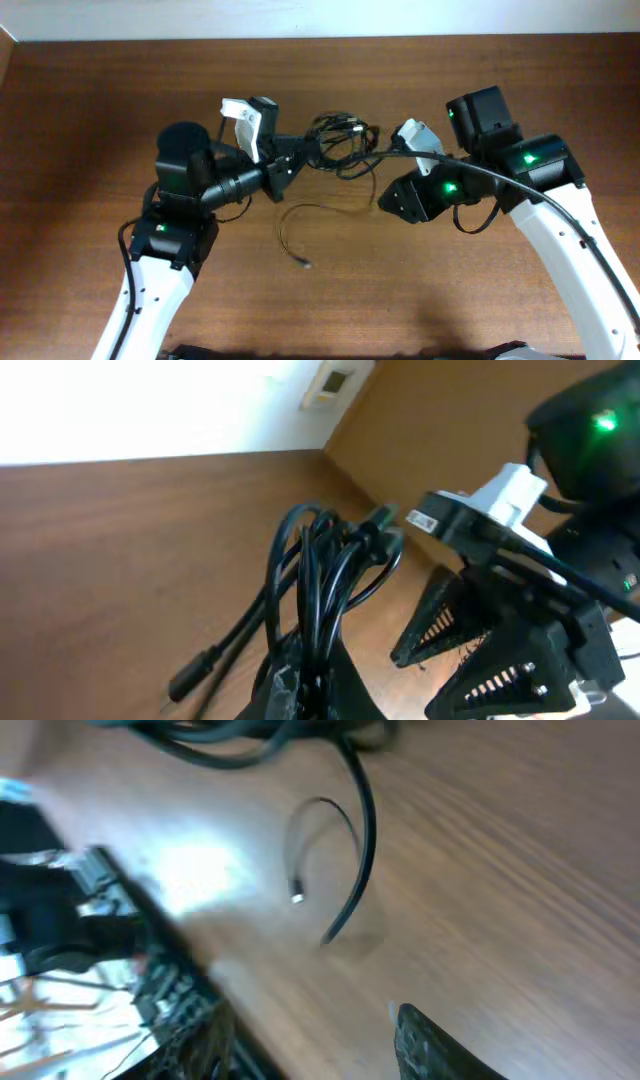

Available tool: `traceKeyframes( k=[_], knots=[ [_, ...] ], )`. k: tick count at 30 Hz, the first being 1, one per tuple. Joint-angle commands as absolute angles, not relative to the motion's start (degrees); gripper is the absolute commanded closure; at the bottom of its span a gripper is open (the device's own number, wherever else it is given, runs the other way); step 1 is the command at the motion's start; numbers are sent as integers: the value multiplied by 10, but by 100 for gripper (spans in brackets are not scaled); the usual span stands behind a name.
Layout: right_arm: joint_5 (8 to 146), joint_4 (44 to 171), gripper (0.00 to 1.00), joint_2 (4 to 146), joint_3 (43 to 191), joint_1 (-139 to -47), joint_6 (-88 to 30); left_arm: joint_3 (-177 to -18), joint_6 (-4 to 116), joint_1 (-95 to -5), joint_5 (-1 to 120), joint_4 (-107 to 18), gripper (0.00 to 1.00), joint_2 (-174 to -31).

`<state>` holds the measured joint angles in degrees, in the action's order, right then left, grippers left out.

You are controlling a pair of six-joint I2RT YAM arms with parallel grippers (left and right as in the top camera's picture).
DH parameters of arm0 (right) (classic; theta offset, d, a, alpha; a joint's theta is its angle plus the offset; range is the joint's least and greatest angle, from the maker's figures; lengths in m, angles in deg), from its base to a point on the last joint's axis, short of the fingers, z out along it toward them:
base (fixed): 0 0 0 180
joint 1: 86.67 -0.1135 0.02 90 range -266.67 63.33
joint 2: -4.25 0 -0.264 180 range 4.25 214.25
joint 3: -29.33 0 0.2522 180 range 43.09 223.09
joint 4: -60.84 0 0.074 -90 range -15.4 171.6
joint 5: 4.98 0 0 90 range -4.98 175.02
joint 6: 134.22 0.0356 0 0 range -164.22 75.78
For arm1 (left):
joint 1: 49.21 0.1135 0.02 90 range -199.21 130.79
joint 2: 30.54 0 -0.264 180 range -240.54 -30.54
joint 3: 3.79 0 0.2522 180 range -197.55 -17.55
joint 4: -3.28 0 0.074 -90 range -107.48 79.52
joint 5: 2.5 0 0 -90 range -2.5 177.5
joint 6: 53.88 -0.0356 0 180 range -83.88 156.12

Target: Untangle cables

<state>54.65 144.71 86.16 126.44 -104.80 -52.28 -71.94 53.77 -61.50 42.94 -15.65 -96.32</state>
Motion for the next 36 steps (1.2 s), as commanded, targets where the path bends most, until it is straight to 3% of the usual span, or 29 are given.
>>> traceKeyframes(
  k=[1,3,5,7,8,12,15,17,22,24,26,27,29,30,31,32,36],
  knots=[
    [588,1436,48,863,1264,-1046,-465,-729,635,-611,506,-217,100,-954],
    [531,1403,49,863,1264,-1046,-377,-729,701,-611,525,-234,100,-954],
    [512,1371,70,863,1264,-1046,-202,-729,733,-611,531,-233,100,-954],
    [511,1352,70,864,1263,-1047,-79,-729,776,-612,530,-233,100,-954],
    [511,1341,66,864,1263,-1047,-44,-729,807,-612,530,-233,100,-954],
    [497,1293,66,881,1263,-1090,-43,-729,873,-612,530,-235,100,-954],
    [595,1250,68,899,1262,-1095,-68,-729,844,-611,490,-234,100,-954],
    [615,1220,62,899,1262,-1095,-150,-729,747,-612,434,-234,100,-954],
    [583,1217,44,899,1262,-1095,-260,-729,711,-611,324,-205,100,-954],
    [503,1218,40,899,1262,-1095,-361,-729,711,-611,297,-174,100,-954],
    [495,1219,59,899,1262,-1094,-411,-729,711,-611,286,-174,100,-954],
    [494,1214,91,899,1262,-1094,-411,-729,704,-611,279,-179,100,-954],
    [494,1215,96,898,1262,-1087,-408,-729,645,-585,303,-237,100,-954],
    [497,1215,96,897,1262,-1080,-378,-729,645,-563,361,-298,87,-954],
    [513,1216,96,897,1262,-1075,-314,-729,664,-548,422,-349,33,-954],
    [591,1222,96,897,1262,-1076,-293,-729,711,-545,439,-372,3,-954],
    [759,1230,96,897,1262,-1077,-259,-729,874,-577,447,-371,1,-956]
  ],
)
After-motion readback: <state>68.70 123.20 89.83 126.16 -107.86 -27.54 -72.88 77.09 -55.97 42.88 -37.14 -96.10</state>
